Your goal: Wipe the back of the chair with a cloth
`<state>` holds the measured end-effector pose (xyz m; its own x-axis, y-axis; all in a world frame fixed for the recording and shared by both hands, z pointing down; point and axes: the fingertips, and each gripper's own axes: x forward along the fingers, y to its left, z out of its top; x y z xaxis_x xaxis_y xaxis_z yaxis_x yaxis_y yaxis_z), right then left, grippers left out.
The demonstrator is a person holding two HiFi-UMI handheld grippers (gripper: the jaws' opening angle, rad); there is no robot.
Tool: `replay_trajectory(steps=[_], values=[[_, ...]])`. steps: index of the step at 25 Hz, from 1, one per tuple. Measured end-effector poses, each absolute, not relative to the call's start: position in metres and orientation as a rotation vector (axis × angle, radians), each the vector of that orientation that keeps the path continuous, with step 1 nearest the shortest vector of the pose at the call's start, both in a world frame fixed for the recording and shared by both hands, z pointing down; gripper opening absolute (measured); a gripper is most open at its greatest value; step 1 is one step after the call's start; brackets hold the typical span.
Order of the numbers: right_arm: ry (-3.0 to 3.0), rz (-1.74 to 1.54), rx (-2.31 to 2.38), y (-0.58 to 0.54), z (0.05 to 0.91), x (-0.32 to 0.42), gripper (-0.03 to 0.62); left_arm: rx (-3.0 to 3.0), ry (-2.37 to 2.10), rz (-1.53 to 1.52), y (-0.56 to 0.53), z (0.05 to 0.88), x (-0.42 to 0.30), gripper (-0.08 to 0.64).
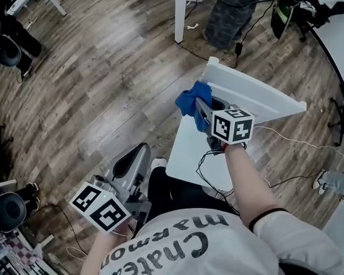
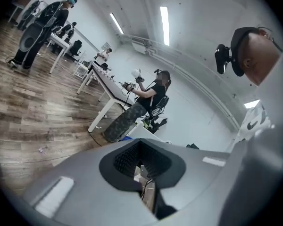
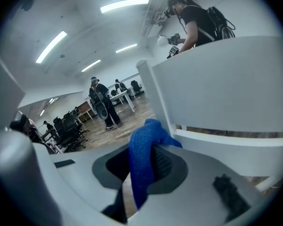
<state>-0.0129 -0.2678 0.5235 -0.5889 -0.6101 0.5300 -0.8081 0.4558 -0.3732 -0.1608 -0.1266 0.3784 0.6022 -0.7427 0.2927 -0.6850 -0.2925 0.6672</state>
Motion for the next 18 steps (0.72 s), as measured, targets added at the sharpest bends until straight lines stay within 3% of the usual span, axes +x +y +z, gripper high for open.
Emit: replay_trajectory(steps=[7,18], values=[[-2.353,0.967,1.248,-0.284,0.538,-0.025,0.08,2.012,-1.192,-0.119,-0.124,0.38,-0.187,0.008],[-2.232,1.204,1.535,-0.283,0.552,0.069,0.081,2.055,-1.068,-0.063,-0.144,0.381,-0.137,0.008]])
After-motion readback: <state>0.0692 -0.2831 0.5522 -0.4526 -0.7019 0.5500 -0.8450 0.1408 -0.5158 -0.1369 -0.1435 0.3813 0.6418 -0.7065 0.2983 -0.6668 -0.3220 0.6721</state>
